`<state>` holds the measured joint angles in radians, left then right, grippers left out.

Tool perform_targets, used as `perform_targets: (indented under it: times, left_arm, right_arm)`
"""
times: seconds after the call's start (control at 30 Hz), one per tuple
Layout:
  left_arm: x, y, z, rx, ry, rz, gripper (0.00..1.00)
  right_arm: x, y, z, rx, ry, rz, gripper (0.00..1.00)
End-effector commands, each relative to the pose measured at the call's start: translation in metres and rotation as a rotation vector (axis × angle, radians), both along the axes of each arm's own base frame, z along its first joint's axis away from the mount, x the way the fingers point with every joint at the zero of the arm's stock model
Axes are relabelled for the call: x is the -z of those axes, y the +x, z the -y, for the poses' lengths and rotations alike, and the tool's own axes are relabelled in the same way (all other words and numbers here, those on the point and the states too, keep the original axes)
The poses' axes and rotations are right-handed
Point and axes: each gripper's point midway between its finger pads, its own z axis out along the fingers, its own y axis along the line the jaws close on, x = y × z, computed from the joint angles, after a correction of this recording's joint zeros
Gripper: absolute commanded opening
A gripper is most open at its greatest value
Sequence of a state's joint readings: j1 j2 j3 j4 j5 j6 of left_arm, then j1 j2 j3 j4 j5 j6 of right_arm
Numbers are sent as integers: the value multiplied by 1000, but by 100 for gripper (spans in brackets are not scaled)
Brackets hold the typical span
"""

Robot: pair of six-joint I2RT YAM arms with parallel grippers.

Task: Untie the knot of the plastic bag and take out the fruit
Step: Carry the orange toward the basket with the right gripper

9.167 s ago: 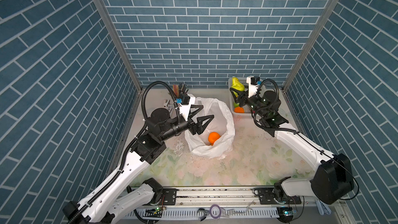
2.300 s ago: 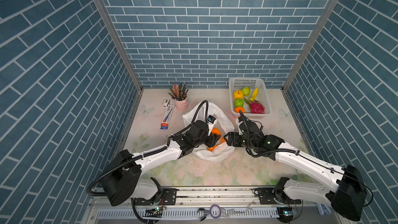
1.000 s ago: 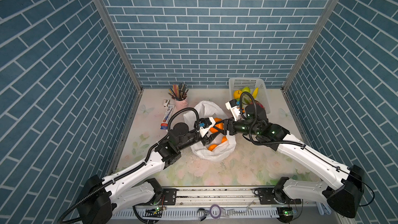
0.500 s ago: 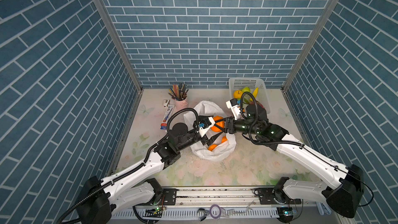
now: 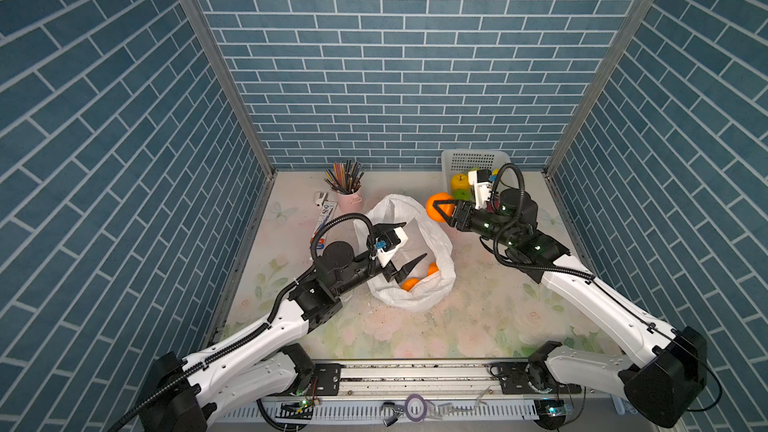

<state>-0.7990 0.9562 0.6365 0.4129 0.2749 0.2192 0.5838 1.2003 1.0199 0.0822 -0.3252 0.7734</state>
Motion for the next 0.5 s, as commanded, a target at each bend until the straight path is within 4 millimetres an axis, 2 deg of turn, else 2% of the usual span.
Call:
perform_targets:
  times: [0.0, 0.3, 0.47]
  left_arm:
    - [-1, -3, -1, 9, 1, 7, 87]
    - [-4, -4, 0, 18, 3, 6, 87]
    - [-5, -3, 2, 20, 13, 6, 87]
  right_arm:
    - [-8, 31, 14, 105, 84, 11, 50]
    - [23, 102, 54, 234, 58, -35, 50]
    - [44, 141, 83, 307, 0, -36, 50]
